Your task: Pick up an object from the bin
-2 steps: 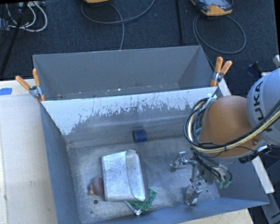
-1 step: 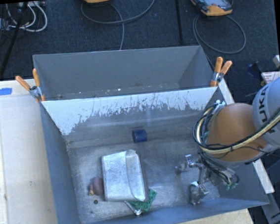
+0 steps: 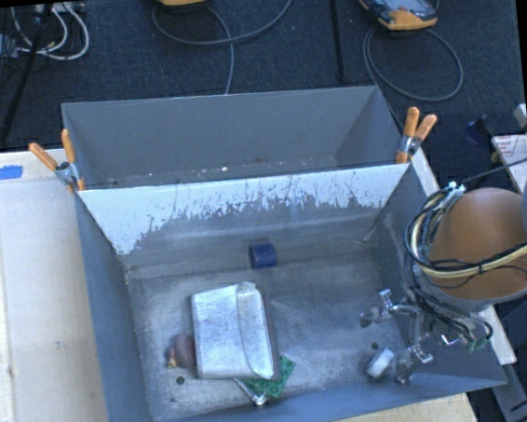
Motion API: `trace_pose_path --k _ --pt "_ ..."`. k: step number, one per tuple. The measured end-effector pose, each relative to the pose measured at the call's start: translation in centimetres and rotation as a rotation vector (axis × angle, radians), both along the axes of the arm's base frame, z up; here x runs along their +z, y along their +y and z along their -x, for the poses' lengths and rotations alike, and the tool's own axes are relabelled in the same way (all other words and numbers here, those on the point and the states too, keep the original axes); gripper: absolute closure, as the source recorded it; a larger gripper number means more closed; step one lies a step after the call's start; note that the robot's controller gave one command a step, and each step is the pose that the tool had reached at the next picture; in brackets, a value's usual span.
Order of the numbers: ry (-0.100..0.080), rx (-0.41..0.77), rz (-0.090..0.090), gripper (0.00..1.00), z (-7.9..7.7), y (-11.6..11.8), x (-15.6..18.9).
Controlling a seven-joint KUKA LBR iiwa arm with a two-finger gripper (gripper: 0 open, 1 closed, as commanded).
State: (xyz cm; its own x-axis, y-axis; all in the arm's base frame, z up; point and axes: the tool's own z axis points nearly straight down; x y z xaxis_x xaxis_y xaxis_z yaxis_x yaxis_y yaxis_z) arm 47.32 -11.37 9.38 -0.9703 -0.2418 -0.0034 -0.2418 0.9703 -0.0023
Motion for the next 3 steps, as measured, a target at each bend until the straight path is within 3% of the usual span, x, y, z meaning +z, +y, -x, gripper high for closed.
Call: trace_pose_path --k 1,2,3 --pt "-0.016 0.07 0.0 0.0 -0.2 0.5 -1.6" --pt "0.004 0.068 -0.002 1.0 0.3 0.4 -1.9" --pt "-0.002 0.392 0.002 1.0 -1.6 -2.9 13.8"
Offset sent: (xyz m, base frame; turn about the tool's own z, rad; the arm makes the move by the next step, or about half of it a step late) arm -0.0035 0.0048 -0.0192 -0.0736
